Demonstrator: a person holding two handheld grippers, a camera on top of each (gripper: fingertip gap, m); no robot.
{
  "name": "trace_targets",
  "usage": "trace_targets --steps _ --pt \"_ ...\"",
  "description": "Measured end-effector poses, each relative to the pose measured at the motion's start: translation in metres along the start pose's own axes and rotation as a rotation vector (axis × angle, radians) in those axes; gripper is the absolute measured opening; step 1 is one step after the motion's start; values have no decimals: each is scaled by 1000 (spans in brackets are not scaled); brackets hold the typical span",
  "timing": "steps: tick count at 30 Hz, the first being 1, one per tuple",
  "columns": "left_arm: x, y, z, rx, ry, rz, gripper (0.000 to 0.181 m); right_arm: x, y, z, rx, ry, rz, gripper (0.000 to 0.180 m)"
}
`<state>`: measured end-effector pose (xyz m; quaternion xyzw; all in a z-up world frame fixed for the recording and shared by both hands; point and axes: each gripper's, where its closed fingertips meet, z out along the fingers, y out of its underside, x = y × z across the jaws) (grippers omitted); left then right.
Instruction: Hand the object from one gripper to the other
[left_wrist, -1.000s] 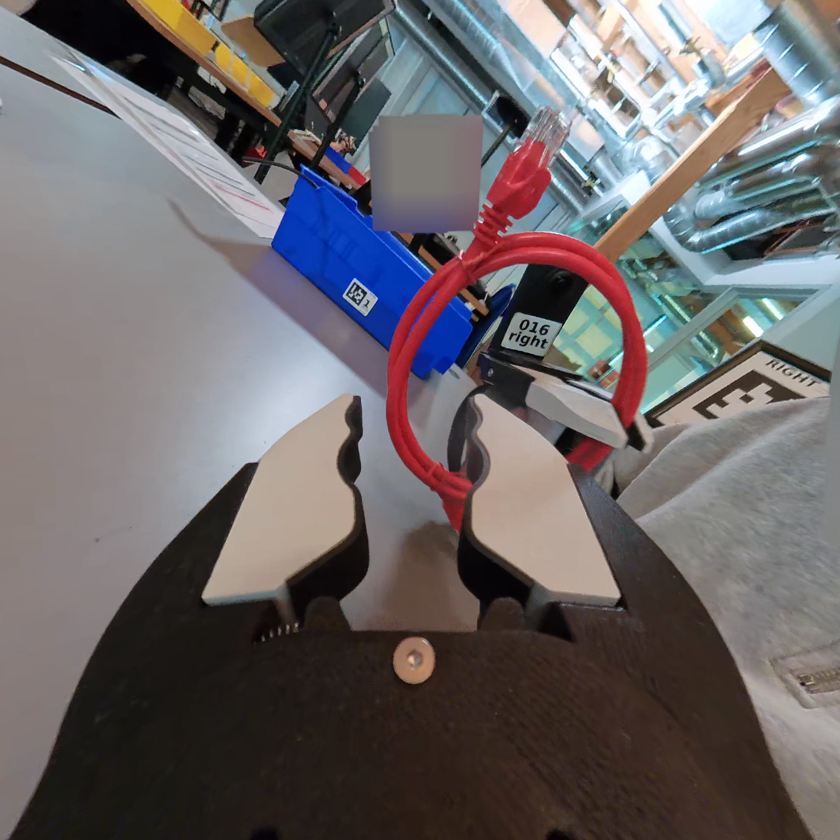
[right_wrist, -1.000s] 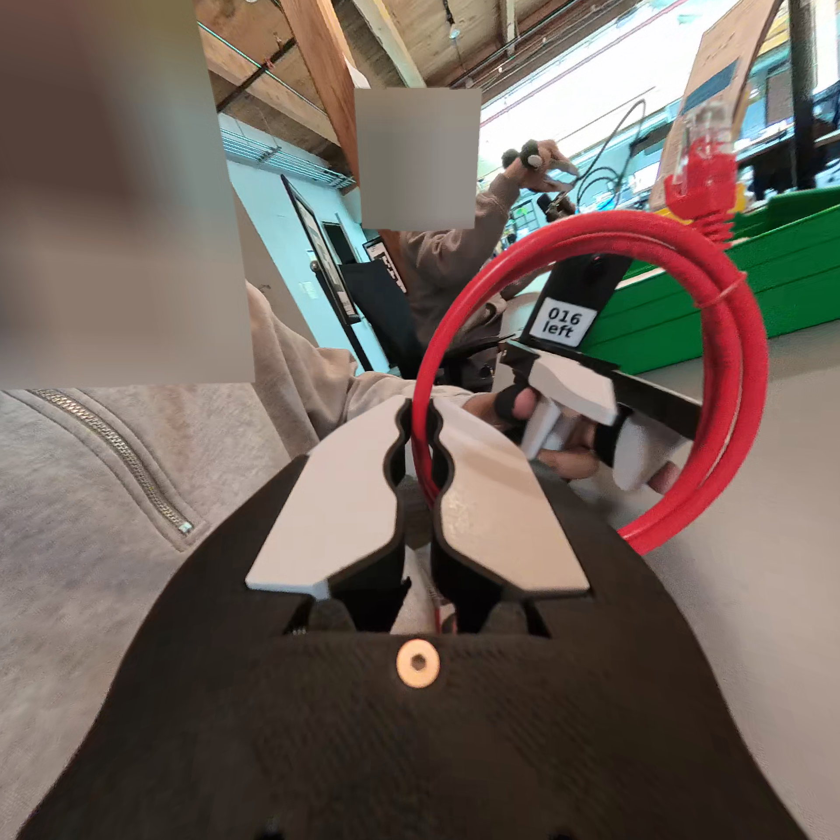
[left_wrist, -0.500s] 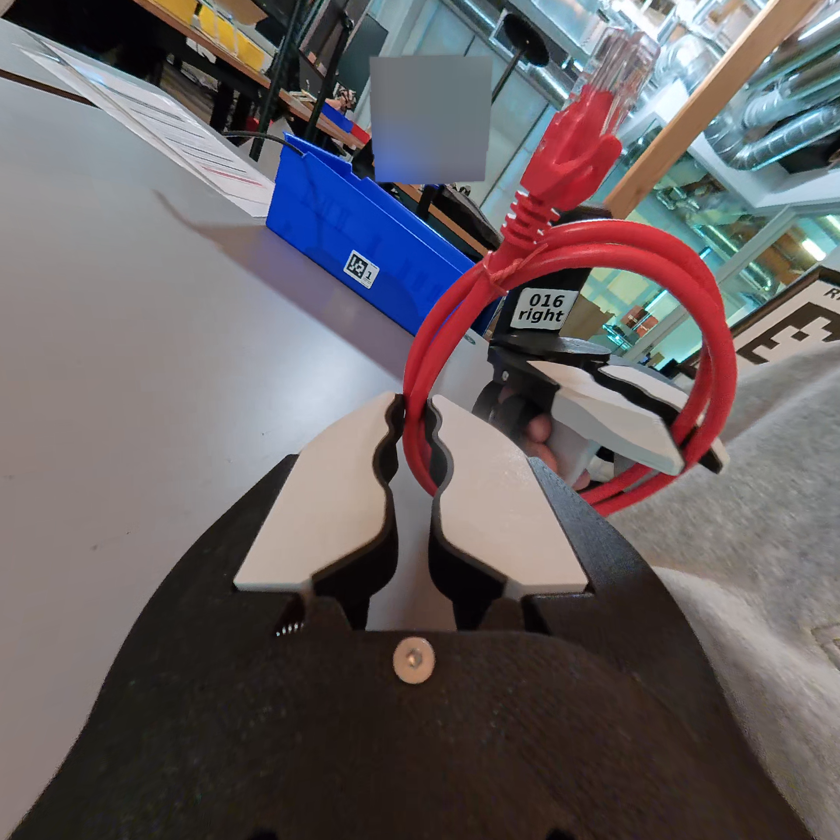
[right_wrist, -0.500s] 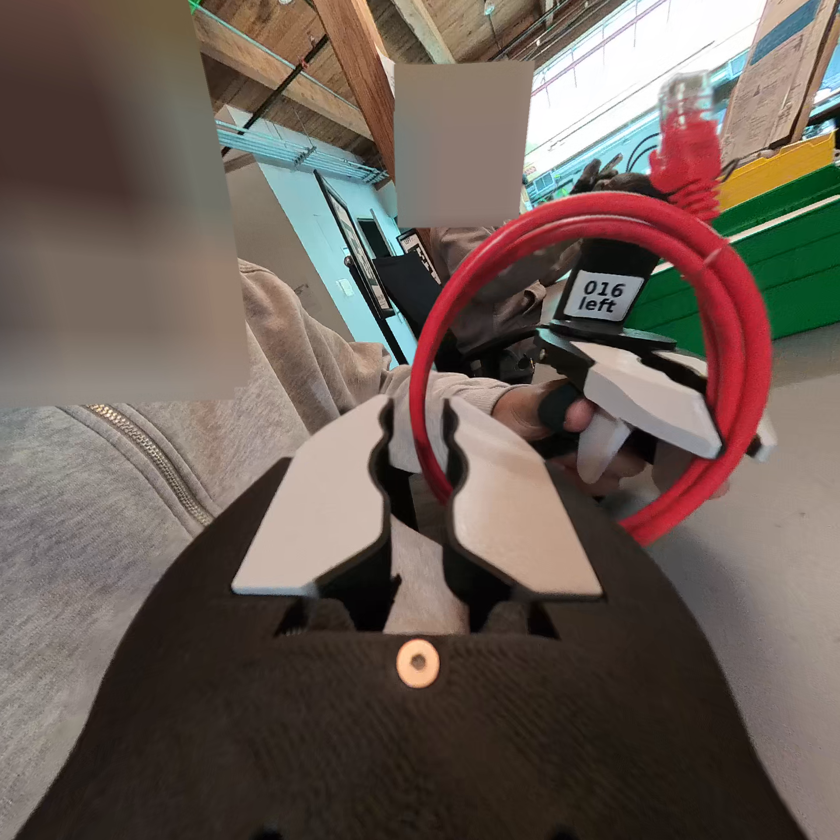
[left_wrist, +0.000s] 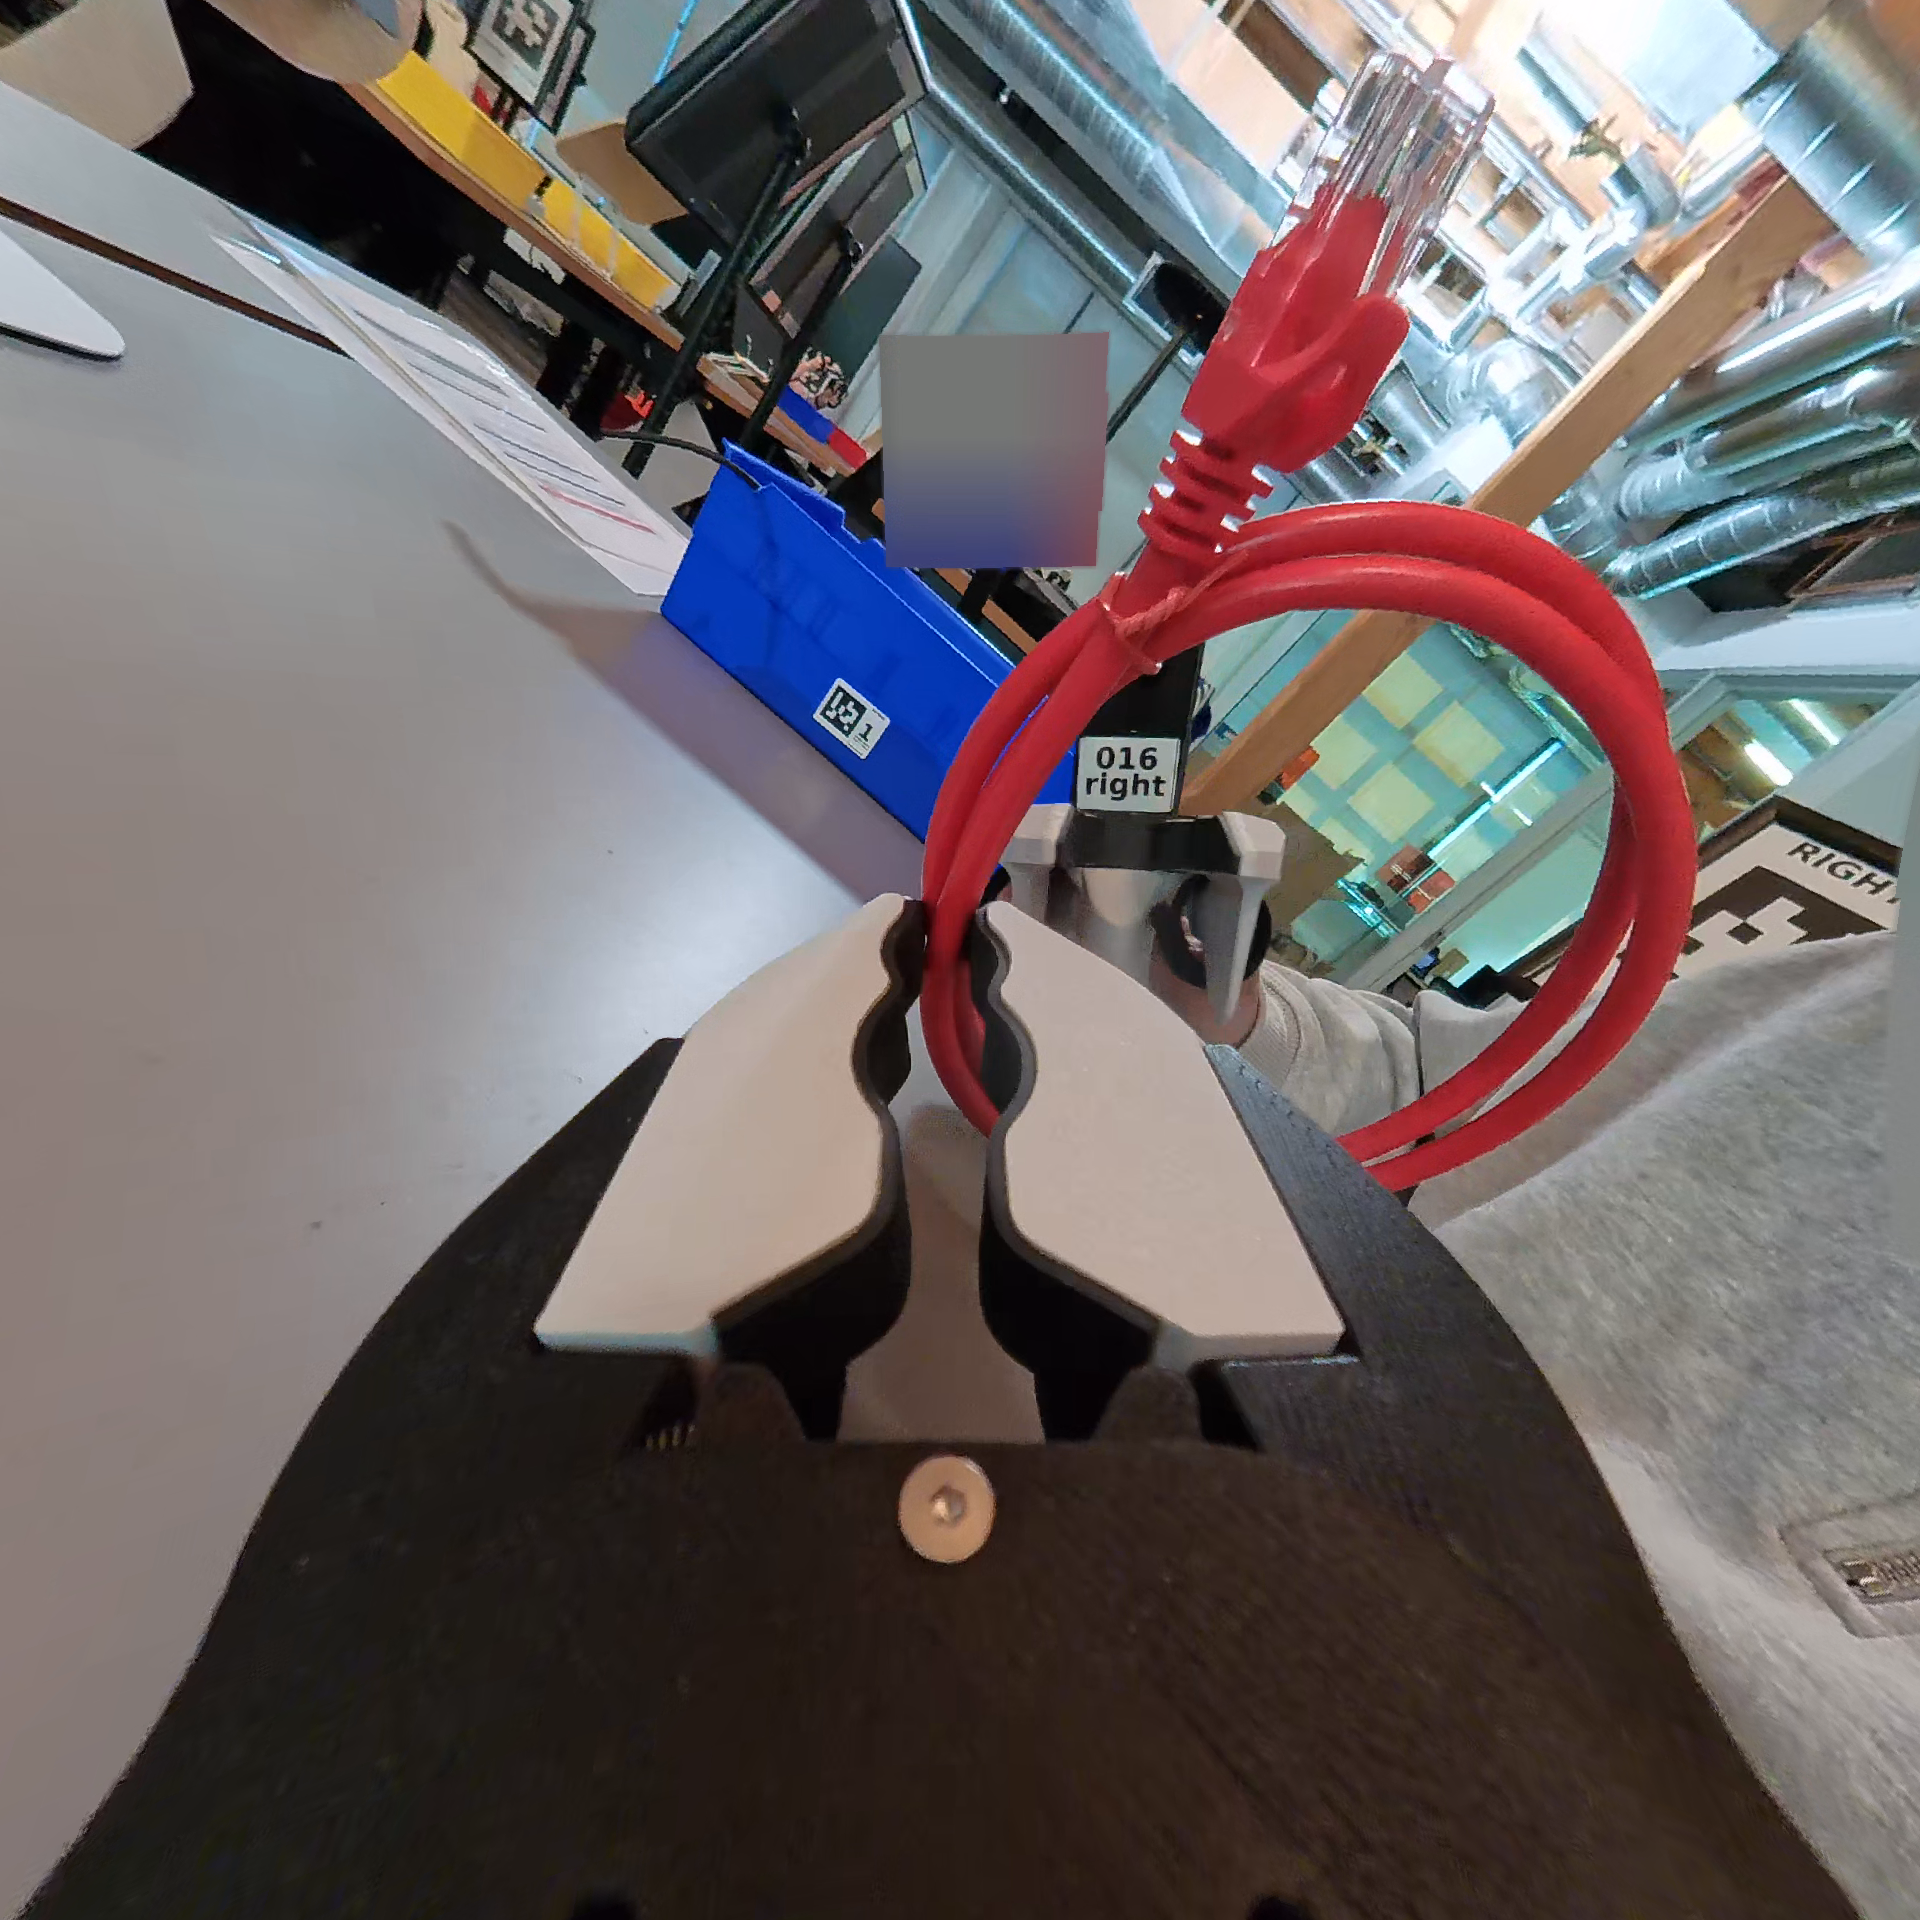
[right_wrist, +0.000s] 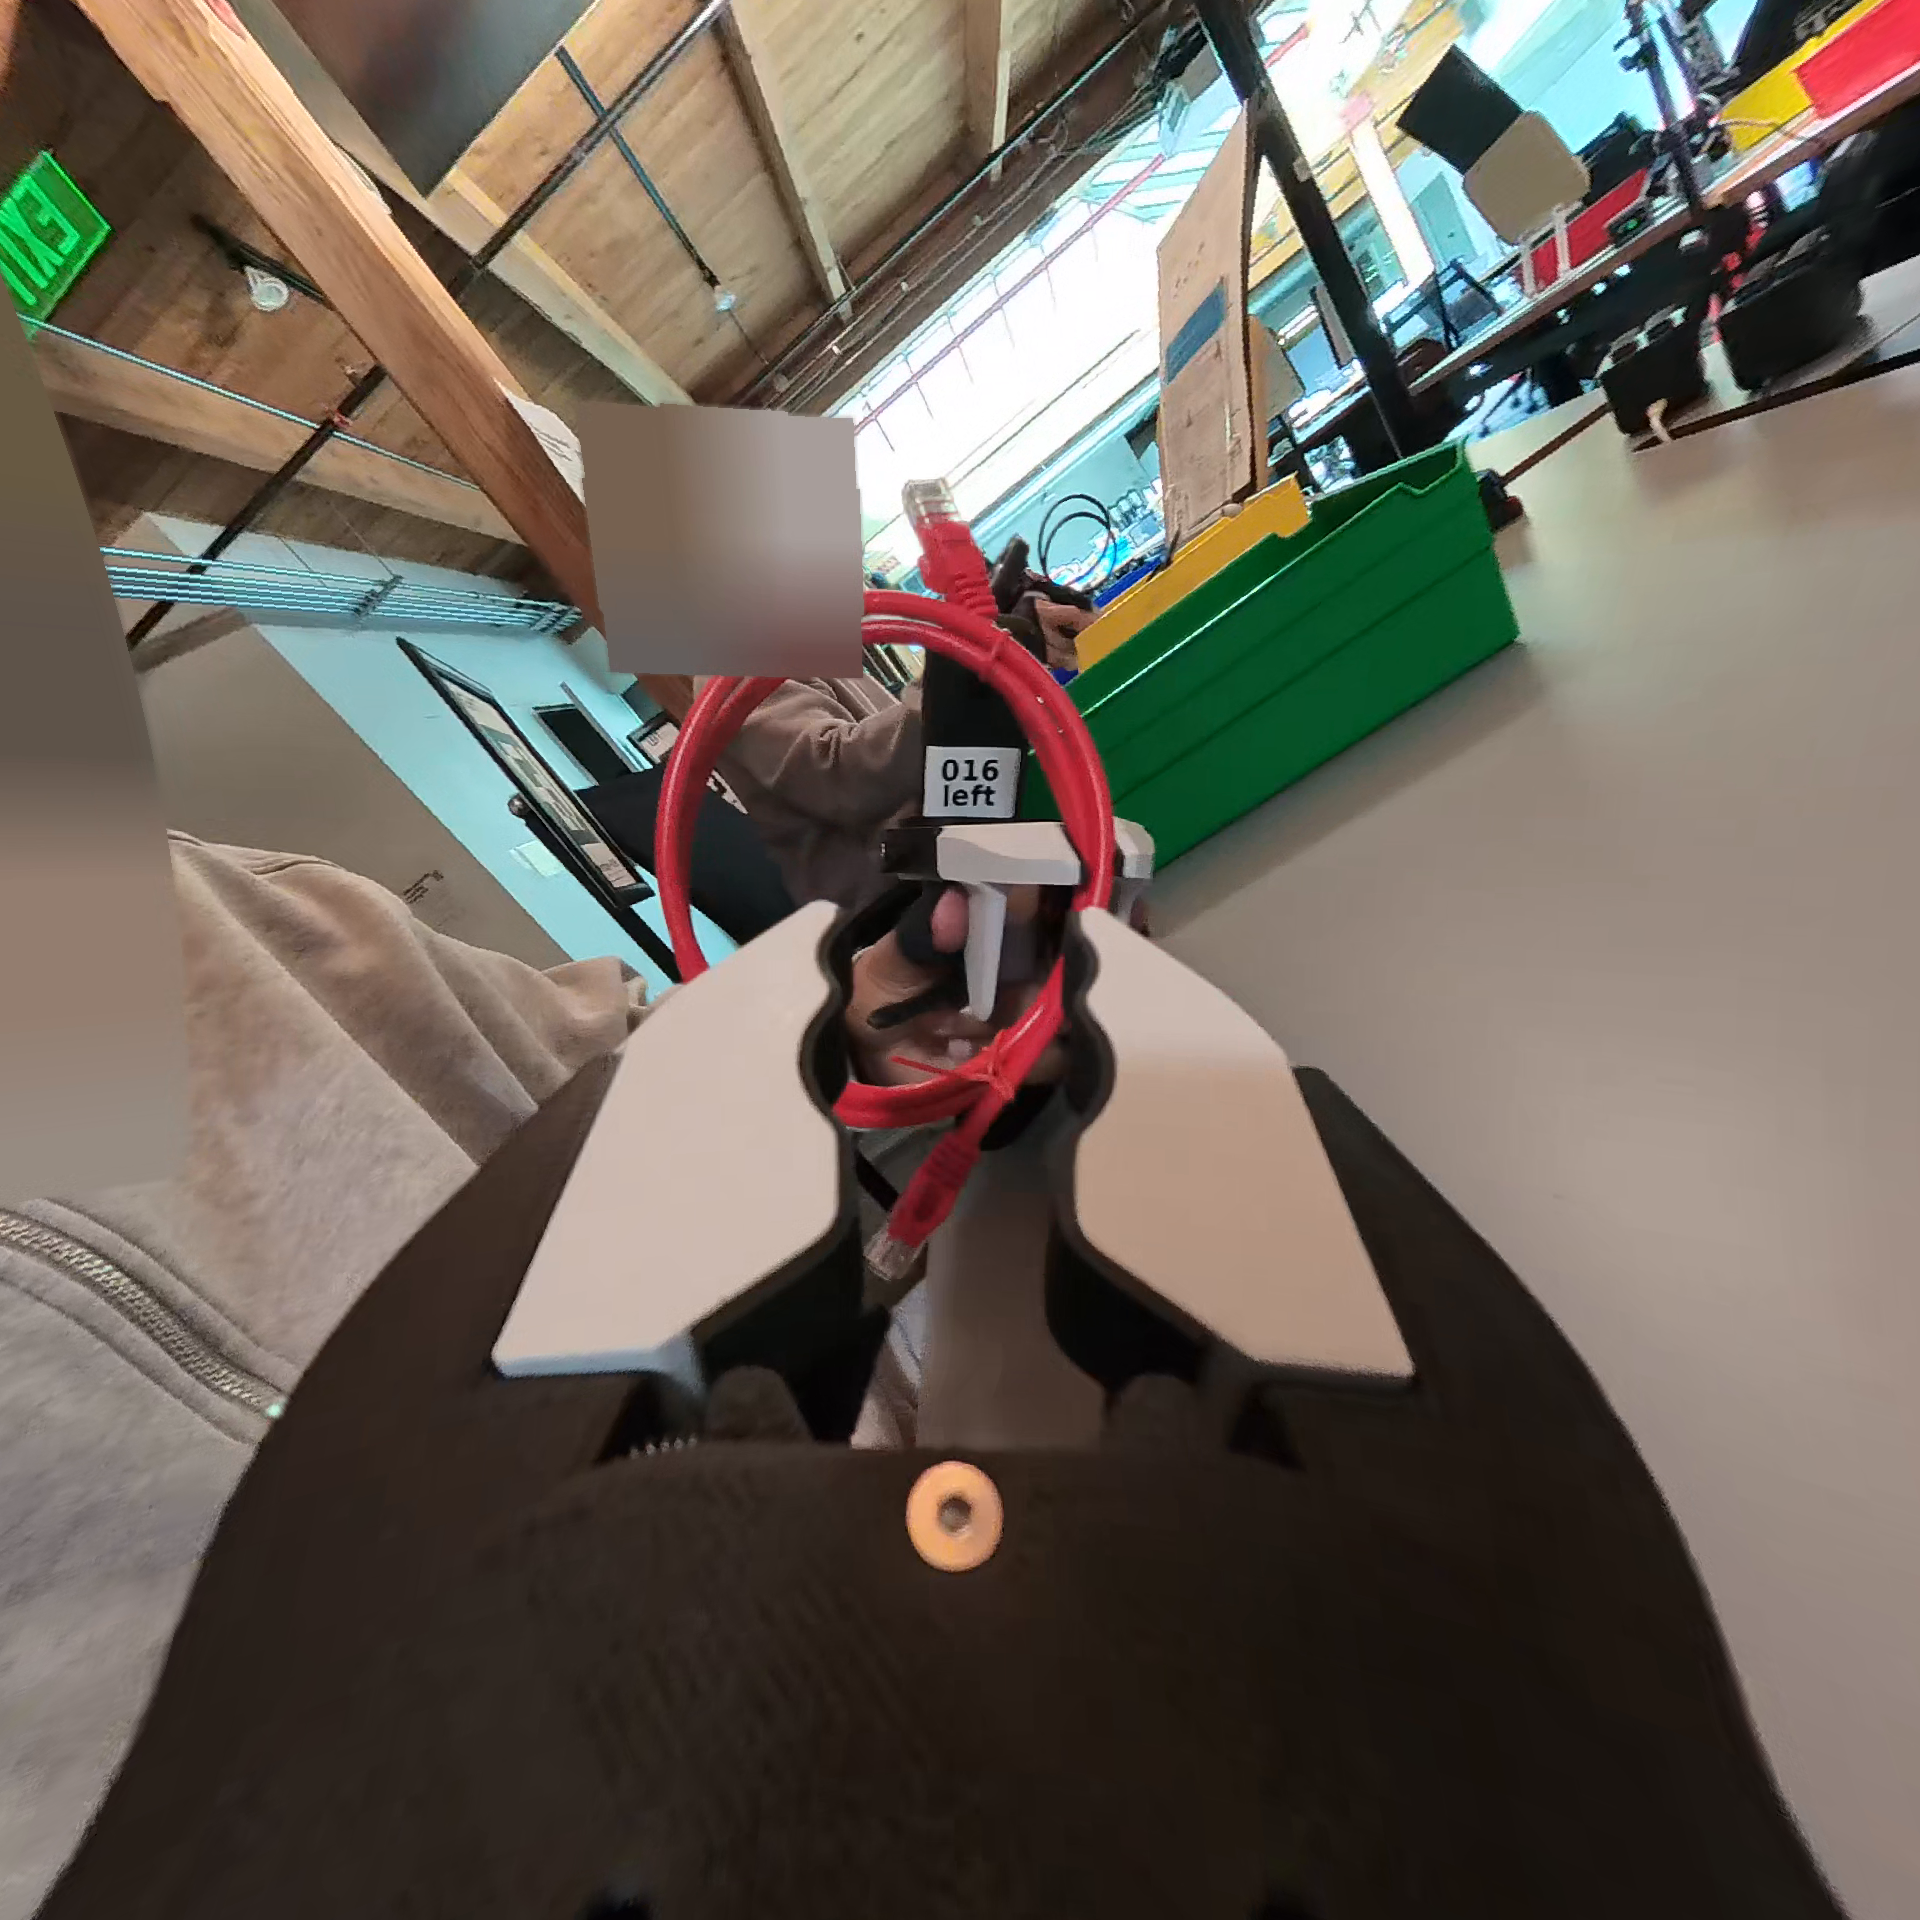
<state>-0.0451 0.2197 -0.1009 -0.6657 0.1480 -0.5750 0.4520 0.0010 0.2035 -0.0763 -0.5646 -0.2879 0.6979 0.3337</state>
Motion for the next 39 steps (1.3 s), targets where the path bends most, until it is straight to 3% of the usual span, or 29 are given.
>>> trace_targets --steps 6,19,24,28,34,39 --pt "4 -6 -2 34 20 19 7 13 22 4 -131 84 -58 41" --pt "29 7 9 -61 -13 355 8 10 57 20 -243 52 179 42" --pt "41 17 17 -94 0 419 7 6 64 22 -276 30 209 34" --pt "43 22 20 -106 6 418 7 2 66 24 -290 7 209 11" --pt "40 24 21 -112 -7 392 8 6 68 21 -328 40 191 11" --pt "34 16 21 -58 -31 332 47 12 54 15 -279 72 163 11"
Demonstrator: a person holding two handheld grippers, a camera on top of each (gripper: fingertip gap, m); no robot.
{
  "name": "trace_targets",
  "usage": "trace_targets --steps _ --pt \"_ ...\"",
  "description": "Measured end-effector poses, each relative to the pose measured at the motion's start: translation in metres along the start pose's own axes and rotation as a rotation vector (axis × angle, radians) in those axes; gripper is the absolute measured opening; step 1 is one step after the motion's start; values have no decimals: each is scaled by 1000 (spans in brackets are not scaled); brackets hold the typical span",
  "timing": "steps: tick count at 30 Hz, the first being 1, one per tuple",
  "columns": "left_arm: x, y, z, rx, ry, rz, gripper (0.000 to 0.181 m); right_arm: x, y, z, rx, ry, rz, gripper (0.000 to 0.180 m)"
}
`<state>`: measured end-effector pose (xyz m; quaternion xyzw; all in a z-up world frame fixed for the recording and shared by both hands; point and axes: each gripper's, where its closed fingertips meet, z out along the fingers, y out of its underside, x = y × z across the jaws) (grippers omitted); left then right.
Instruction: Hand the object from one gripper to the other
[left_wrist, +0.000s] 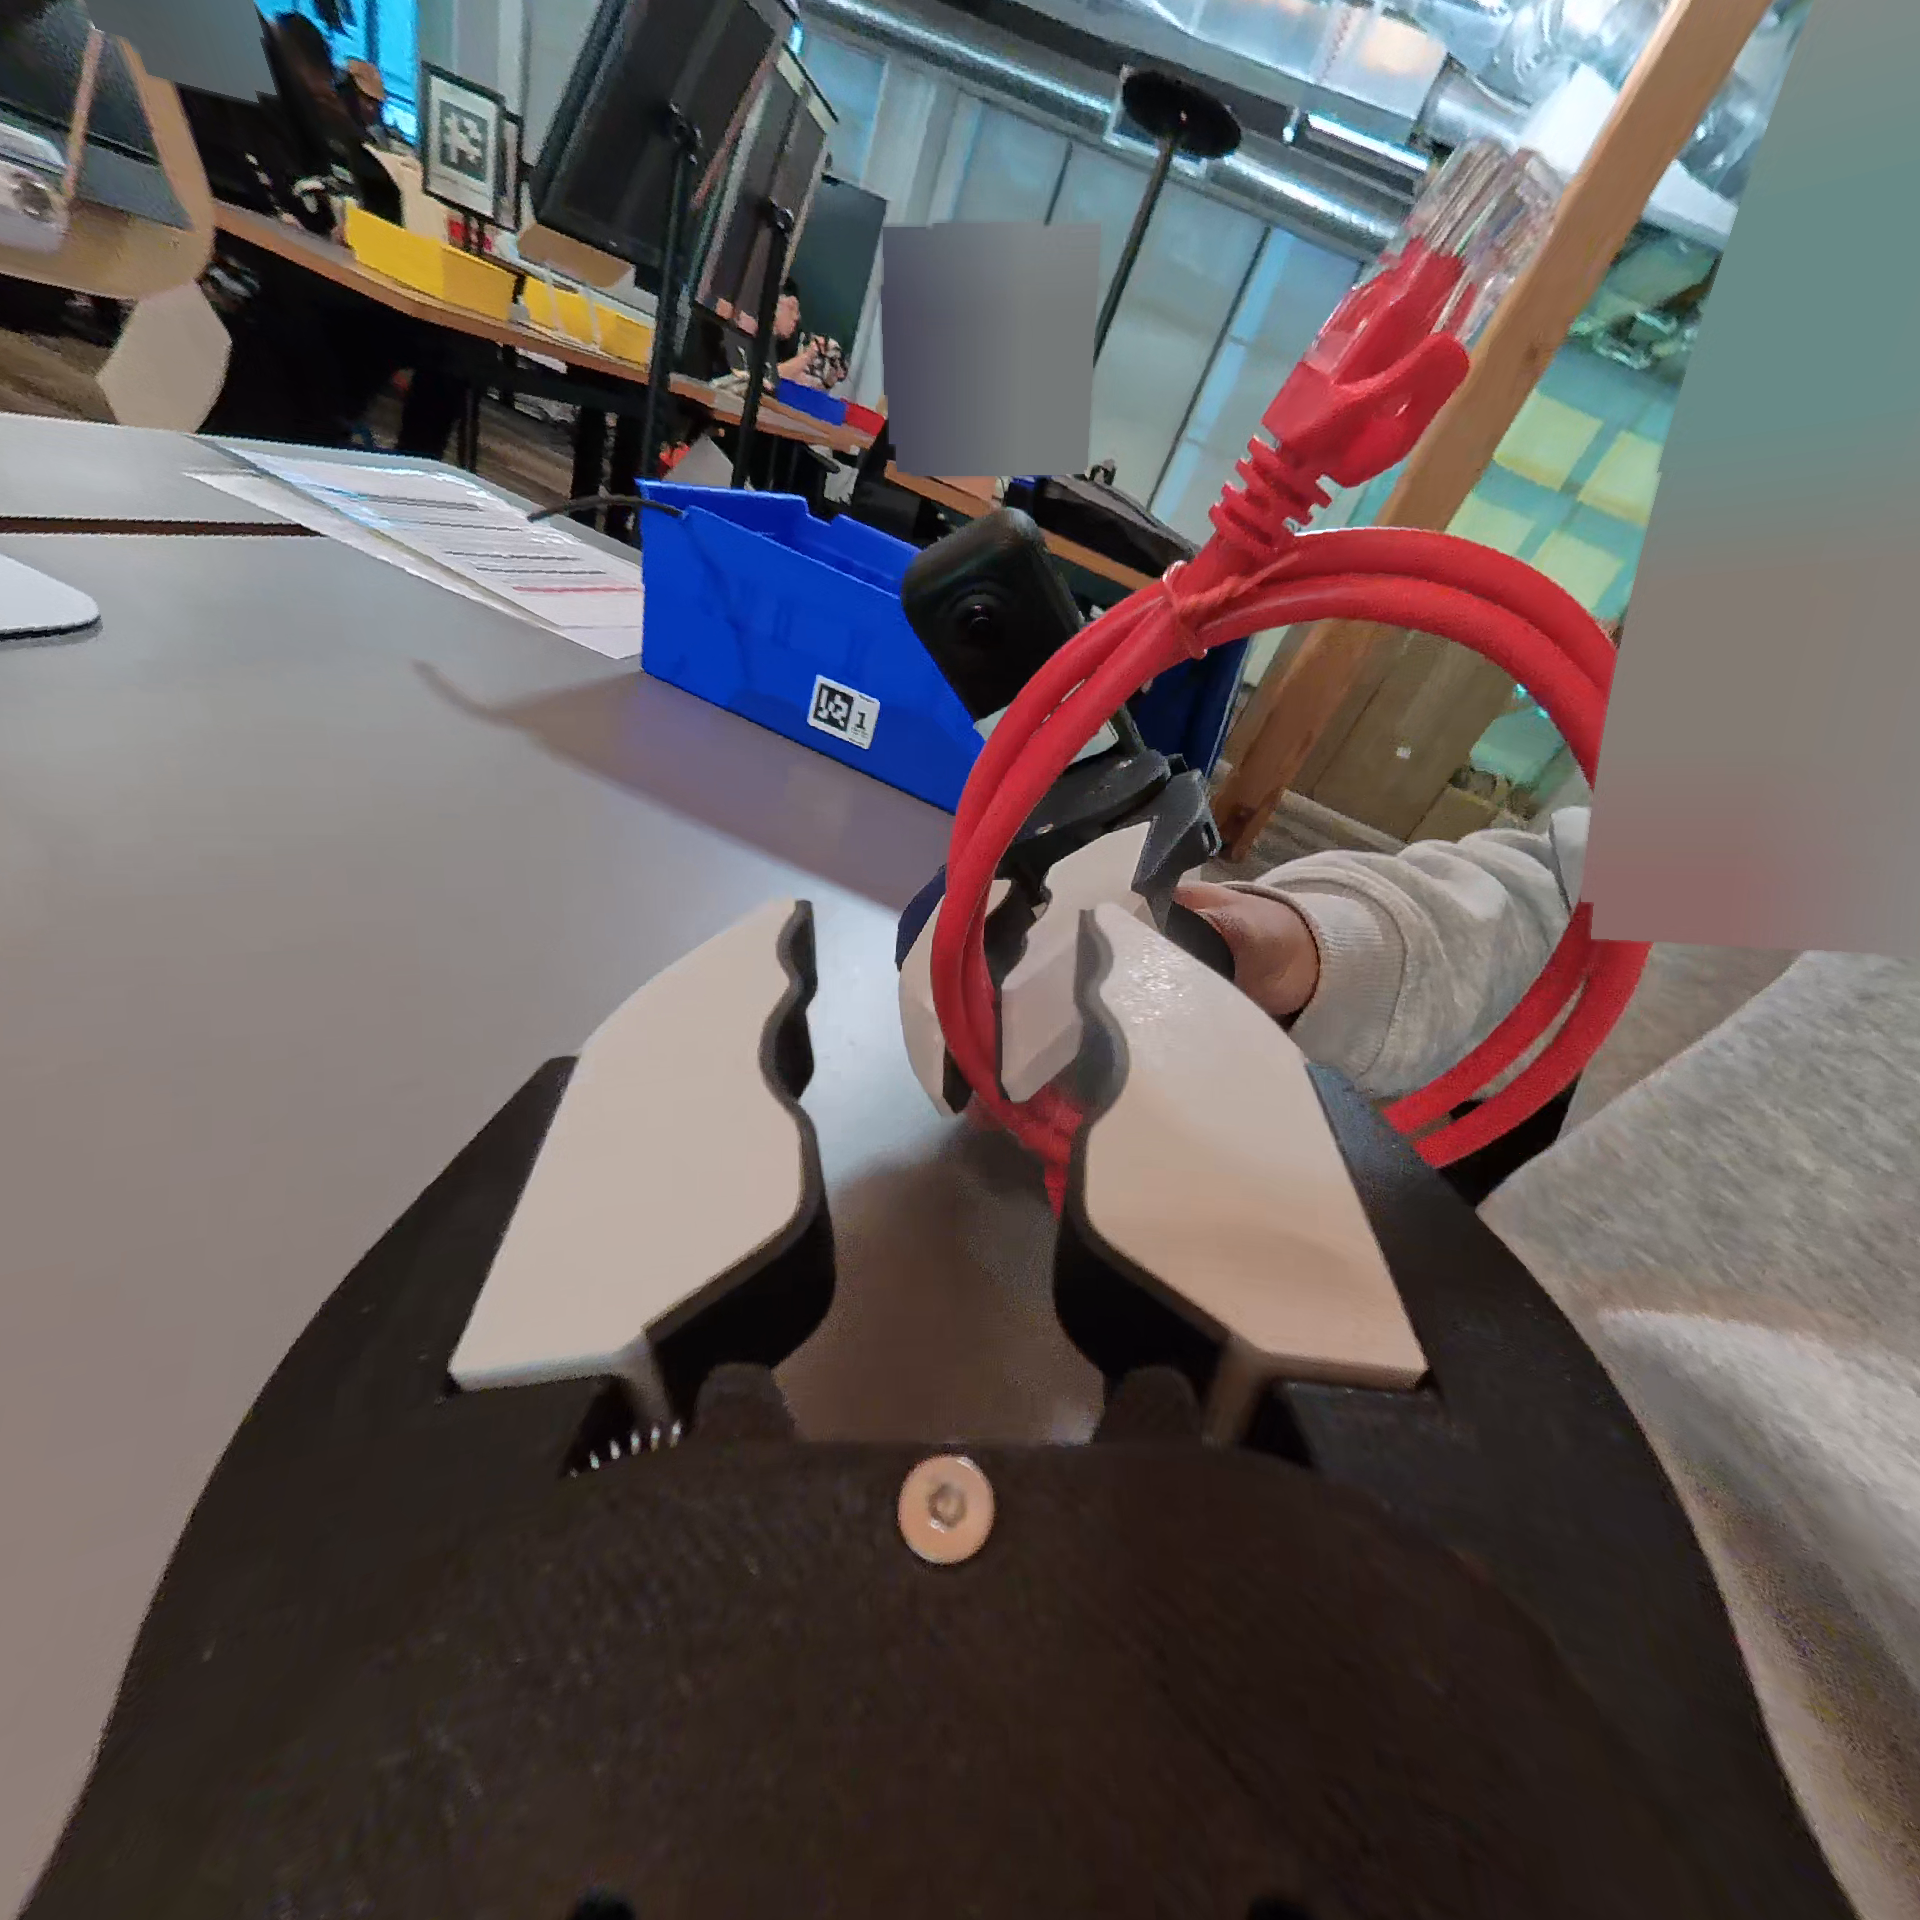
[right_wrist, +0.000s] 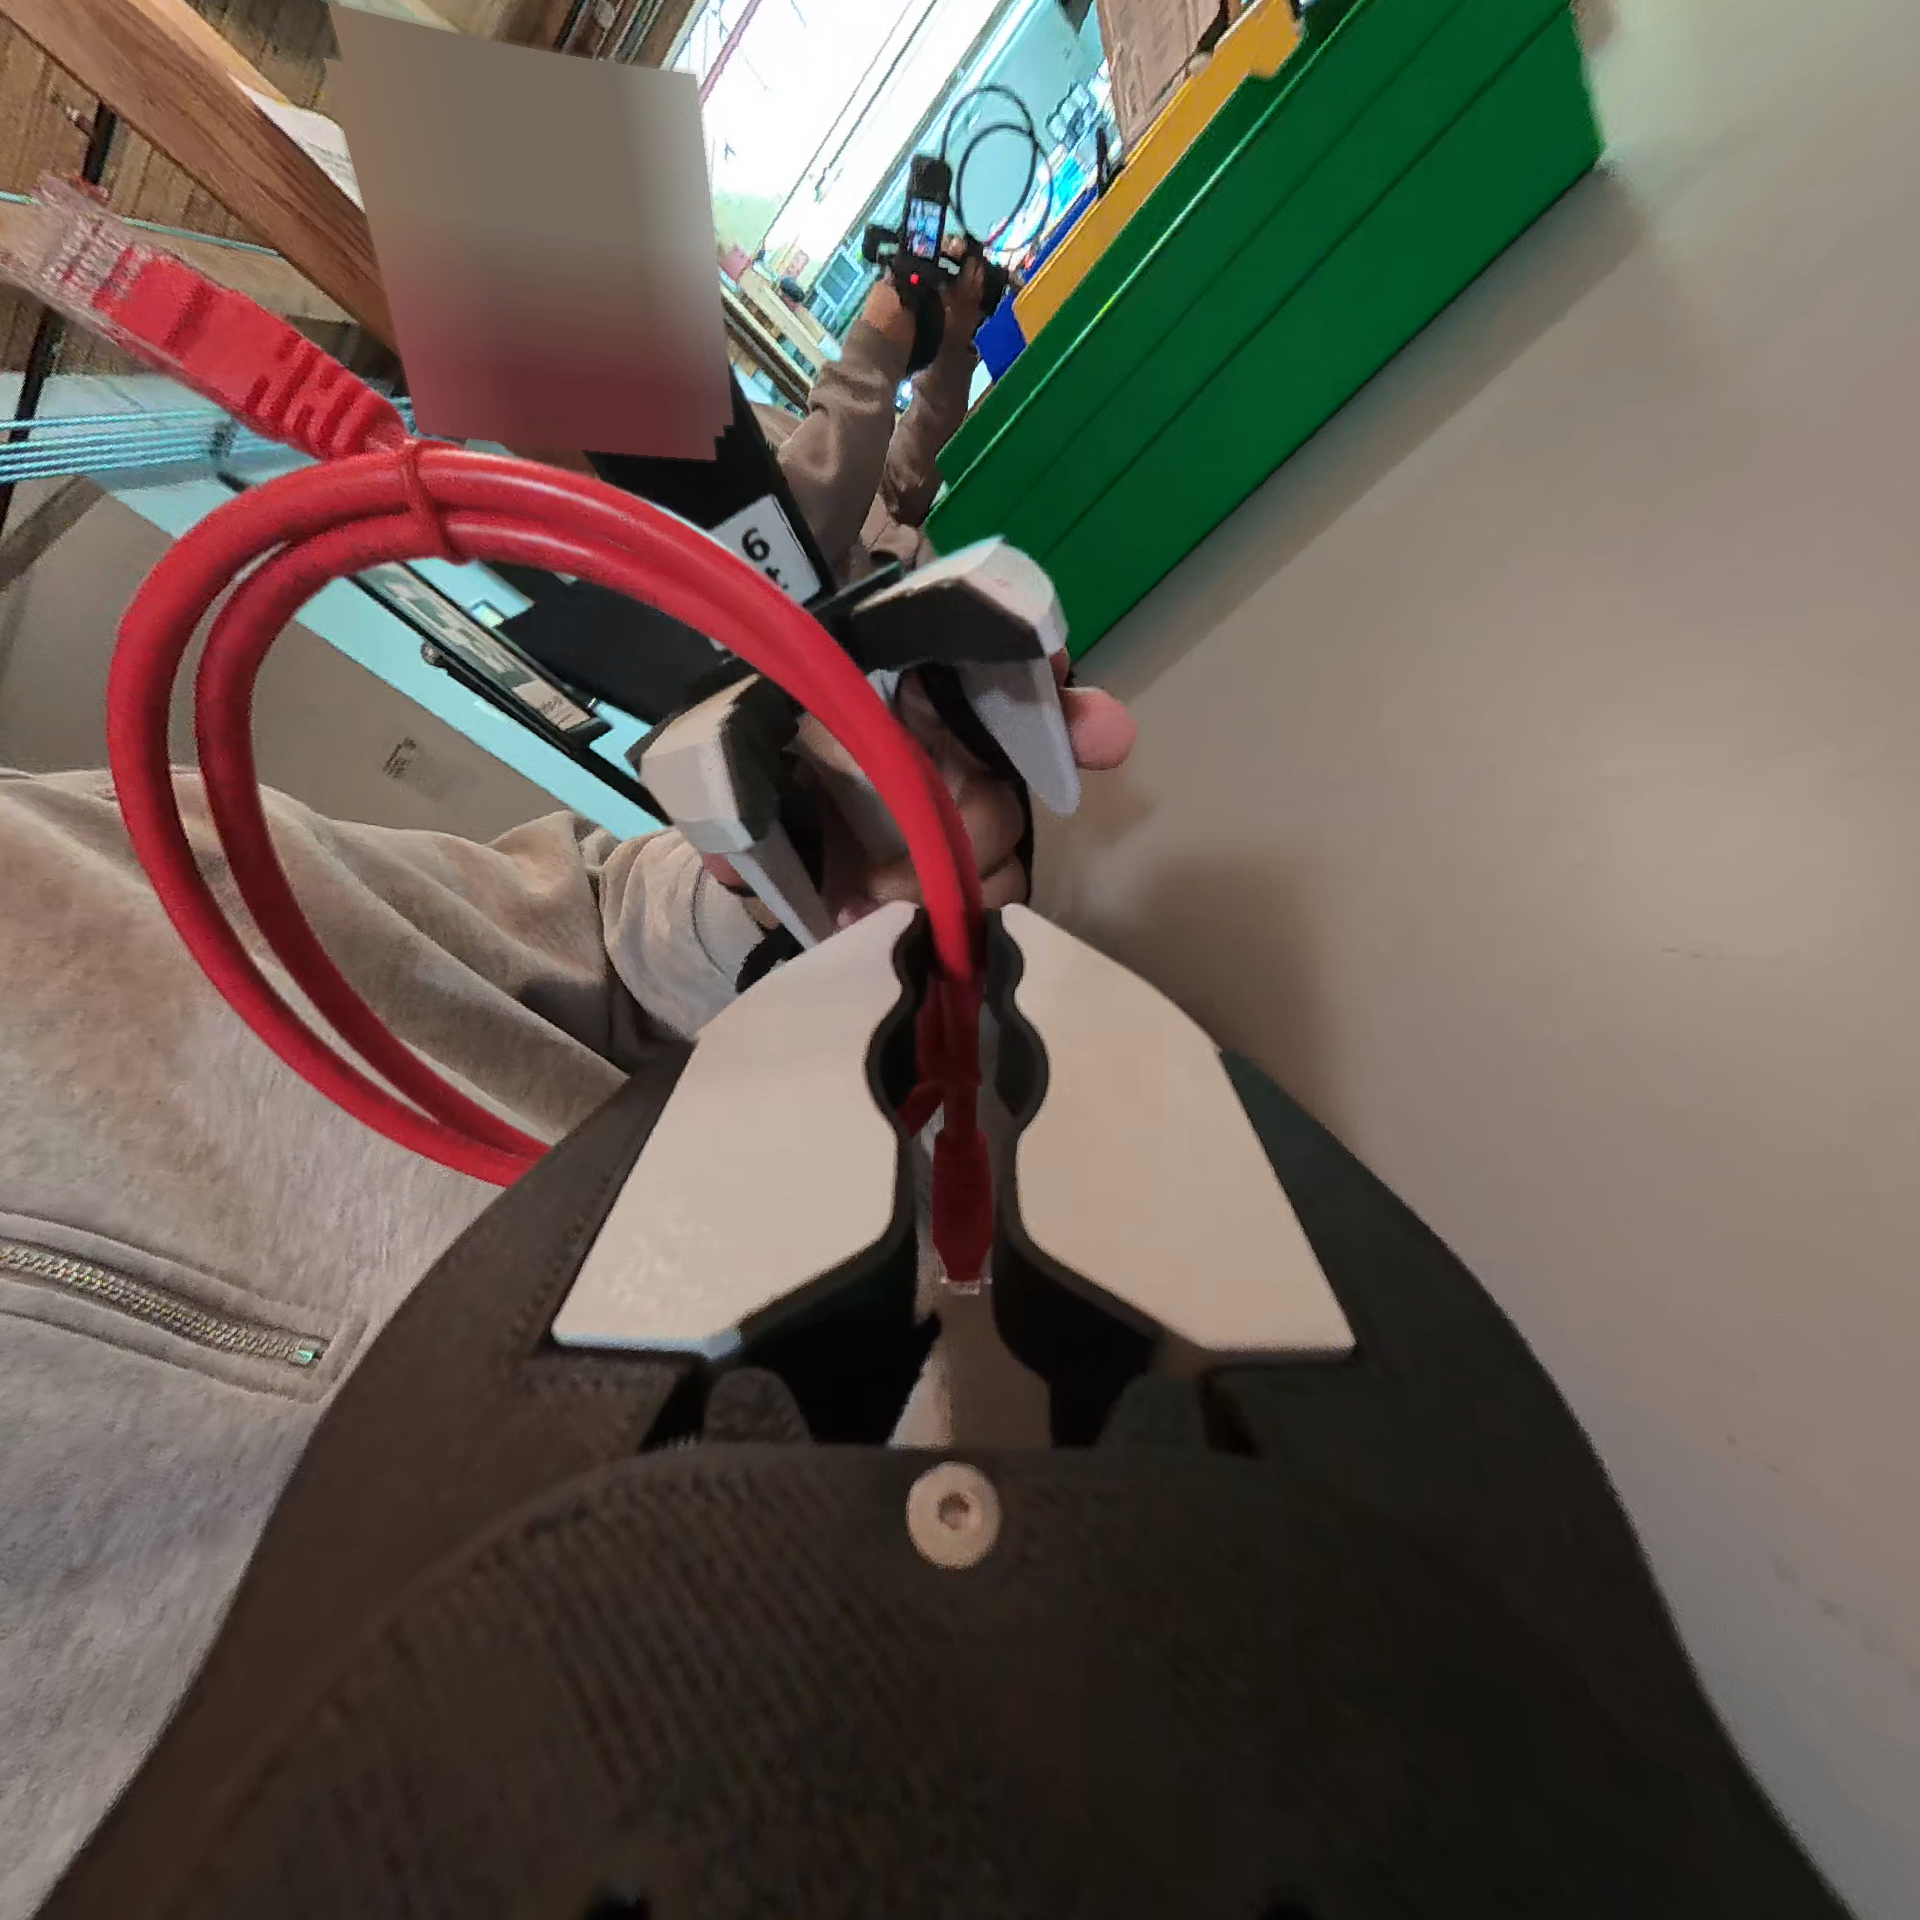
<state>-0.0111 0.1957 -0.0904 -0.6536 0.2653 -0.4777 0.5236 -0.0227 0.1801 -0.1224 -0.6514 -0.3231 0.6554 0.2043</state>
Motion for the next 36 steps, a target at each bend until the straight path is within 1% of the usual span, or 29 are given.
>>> trace_targets --steps 2,5,8,13,16,20,23,26,29,31,34,36 --pt "-4 -3 -2 20 -10 -24 53 5 -8 -8 33 24 -6 11" --pt "-2 -5 -3 39 24 -66 51 16 -21 -23 90 78 -10 10" --pt "13 -3 -1 29 136 -102 39 29 -31 -36 146 136 -1 10" --pt "50 8 6 -24 312 -99 37 41 -32 -41 177 199 24 11" --pt "62 12 11 -37 310 -32 34 40 -26 -34 160 200 32 11" --pt "72 12 10 -34 319 56 5 36 -21 -25 134 194 20 11" --pt "71 10 9 -37 315 73 5 36 -21 -26 143 182 40 11" --pt "69 5 7 -12 321 37 5 36 -22 -27 157 153 73 11" --pt "63 -4 3 28 321 -19 5 36 -26 -29 186 123 107 33" --pt "57 -11 -1 69 318 -64 5 38 -32 -34 226 119 123 41" --pt "45 -23 -8 128 315 -154 5 38 -39 -41 267 115 108 43" --pt "36 -29 -12 158 311 -219 5 33 -44 -43 276 117 36 42"
